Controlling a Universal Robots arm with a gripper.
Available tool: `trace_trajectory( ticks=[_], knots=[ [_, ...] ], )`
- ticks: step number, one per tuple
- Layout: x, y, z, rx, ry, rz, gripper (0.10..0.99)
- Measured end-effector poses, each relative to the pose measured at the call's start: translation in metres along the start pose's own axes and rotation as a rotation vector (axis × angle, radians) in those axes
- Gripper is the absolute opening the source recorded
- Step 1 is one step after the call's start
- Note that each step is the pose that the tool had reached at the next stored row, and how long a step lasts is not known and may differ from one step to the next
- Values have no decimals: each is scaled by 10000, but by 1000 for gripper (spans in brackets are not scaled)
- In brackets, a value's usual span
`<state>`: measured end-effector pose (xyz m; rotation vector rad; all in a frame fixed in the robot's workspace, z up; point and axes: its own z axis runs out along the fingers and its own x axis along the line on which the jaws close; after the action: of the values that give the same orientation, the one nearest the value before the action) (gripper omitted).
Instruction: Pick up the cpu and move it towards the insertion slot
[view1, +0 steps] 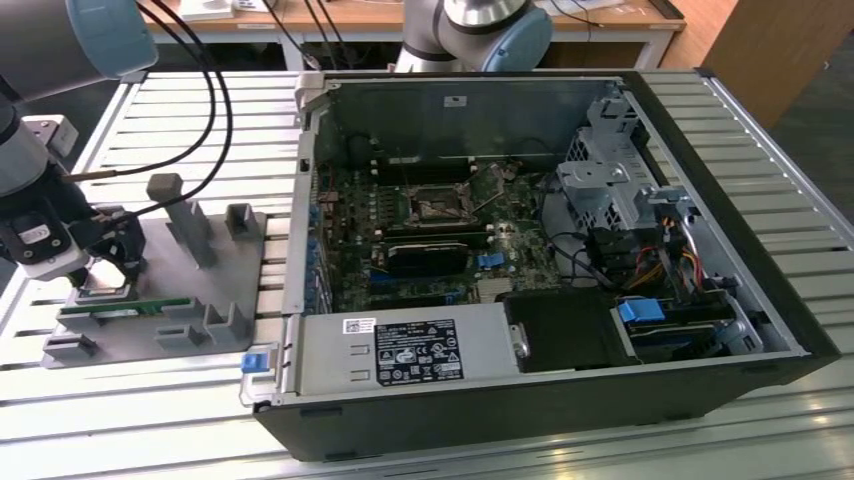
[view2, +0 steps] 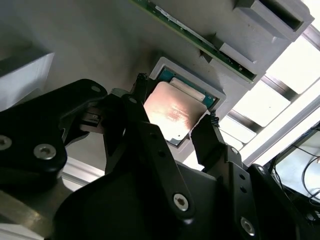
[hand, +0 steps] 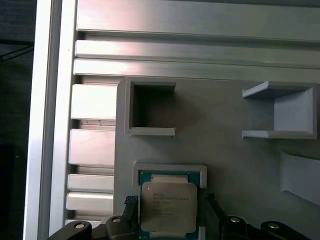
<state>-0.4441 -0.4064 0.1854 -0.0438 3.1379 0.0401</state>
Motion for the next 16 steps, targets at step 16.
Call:
trace_trajectory(
  ticks=[16],
  knots=[
    [11,7,11,-59,0,-77,553]
  ],
)
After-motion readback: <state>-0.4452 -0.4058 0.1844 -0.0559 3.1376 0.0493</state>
